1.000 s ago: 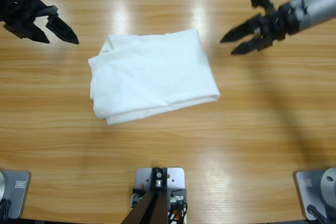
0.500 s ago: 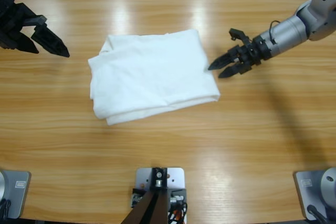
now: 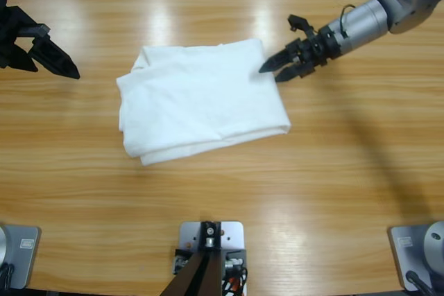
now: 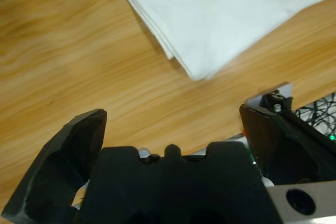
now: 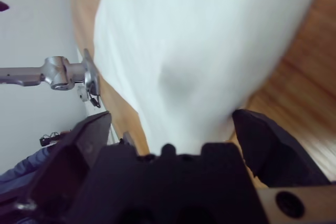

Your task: Fold clothes

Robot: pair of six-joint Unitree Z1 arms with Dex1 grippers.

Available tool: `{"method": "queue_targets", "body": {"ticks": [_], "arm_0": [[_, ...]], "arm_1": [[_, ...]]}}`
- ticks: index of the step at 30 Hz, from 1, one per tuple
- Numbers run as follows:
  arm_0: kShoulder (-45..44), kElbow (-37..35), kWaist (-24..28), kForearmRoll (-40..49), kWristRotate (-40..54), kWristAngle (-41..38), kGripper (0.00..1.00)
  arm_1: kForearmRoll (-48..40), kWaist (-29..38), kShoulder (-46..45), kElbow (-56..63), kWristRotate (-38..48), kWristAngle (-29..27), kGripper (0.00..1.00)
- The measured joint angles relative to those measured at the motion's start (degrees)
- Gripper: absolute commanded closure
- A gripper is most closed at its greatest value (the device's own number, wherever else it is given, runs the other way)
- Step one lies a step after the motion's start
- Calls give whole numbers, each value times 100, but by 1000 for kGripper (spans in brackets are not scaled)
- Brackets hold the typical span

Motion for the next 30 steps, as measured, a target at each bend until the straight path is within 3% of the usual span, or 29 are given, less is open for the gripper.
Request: {"method": "queue_targets", "body": {"ticks": [13, 22, 30], "arm_0": [[0, -91, 0, 20, 0, 39, 0], [0, -91, 0, 22, 0, 39, 0], [0, -91, 0, 23, 0, 39, 0]], "arm_1": [[0, 167, 374, -127, 26, 214, 96], [0, -255, 109, 11, 180, -399, 95], [-6, -164, 105, 23, 270, -437, 92]]}}
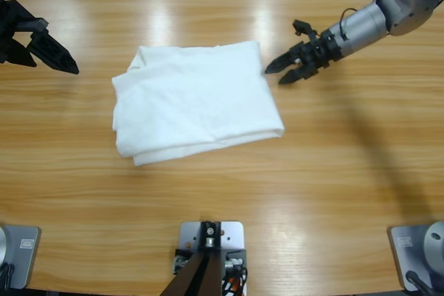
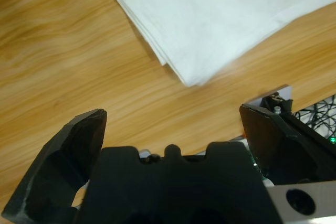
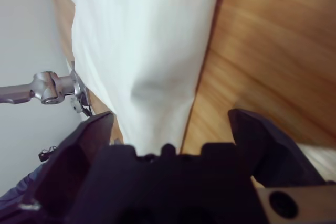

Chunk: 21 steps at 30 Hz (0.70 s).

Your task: Fold clothes

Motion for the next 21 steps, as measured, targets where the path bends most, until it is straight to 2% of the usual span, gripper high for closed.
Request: {"method": "queue_targets", "body": {"ticks": [4, 5, 6, 7, 8, 9, 21], "arm_0": [[0, 0, 0, 1, 0, 0, 0], [0, 0, 0, 4, 0, 0, 0], [0, 0, 0, 10, 0, 0, 0], [0, 0, 0, 21, 0, 0, 0], [0, 0, 0, 28, 0, 0, 0], [0, 0, 0, 35, 0, 0, 0], [0, 0, 0, 43, 0, 0, 0]], "arm_1": [[-120, 357, 27, -30, 208, 21, 118], [-141, 437, 39, -54, 252, 29, 218], [-161, 502, 49, -77, 287, 34, 380], [-180, 541, 59, -90, 317, 42, 594], [-198, 563, 74, -99, 341, 49, 916], [-212, 572, 86, -105, 355, 54, 1000], [-276, 578, 295, -107, 444, 55, 1000]]}}
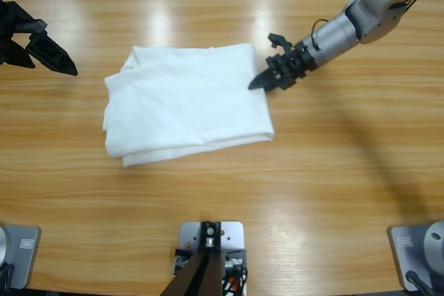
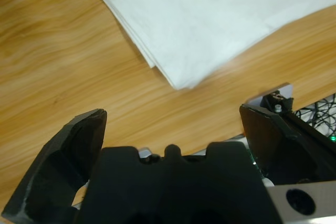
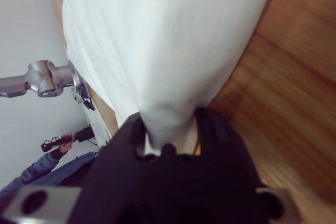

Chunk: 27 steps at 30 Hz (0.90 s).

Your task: Fold clothes

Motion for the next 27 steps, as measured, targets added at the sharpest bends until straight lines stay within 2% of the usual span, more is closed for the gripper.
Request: {"method": "queue_targets", "body": {"ticks": [13, 15, 21, 27], "arm_0": [[0, 0, 0, 2, 0, 0, 4], [0, 0, 0, 3, 0, 0, 4], [0, 0, 0, 9, 0, 0, 4], [0, 0, 0, 13, 0, 0, 4]], "arm_1": [[-97, -104, -5, 69, 68, 6, 1000], [-97, -387, -47, 210, 137, -11, 1000], [35, -1845, -353, 704, 179, -300, 1000], [761, -2615, -795, 680, -10, -878, 1000]]}}
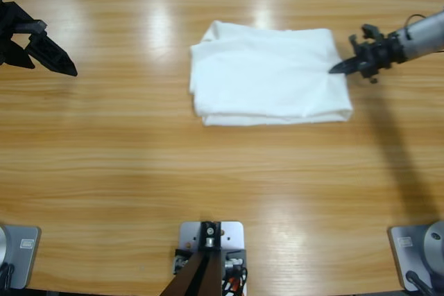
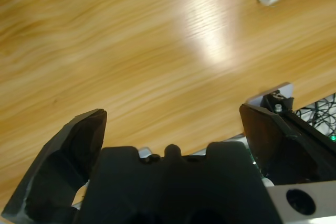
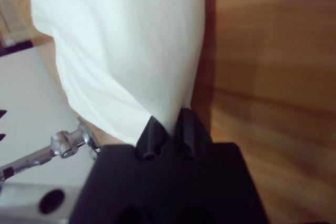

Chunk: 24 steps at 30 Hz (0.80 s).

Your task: Fold clothes

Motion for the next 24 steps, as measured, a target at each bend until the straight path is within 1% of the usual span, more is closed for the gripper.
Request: {"method": "queue_targets", "body": {"ticks": [6, 12, 16, 20, 24], "arm_0": [[0, 0, 0, 0, 0, 0, 4], [1, 5, 0, 1, 0, 0, 4], [1, 6, 1, 1, 4, 0, 4], [1, 7, 8, 1, 27, 0, 4], [1, 30, 35, 1, 60, 0, 4]], "arm_1": [[1204, -184, -395, -611, -283, -696, 1000], [2346, -186, -835, -1702, -294, -1143, 1000], [2917, -182, -978, -2306, -318, -1458, 1000], [3296, 49, -1023, -2781, -310, -1660, 1000], [3821, 421, -1023, -3605, -249, -1876, 1000]]}}
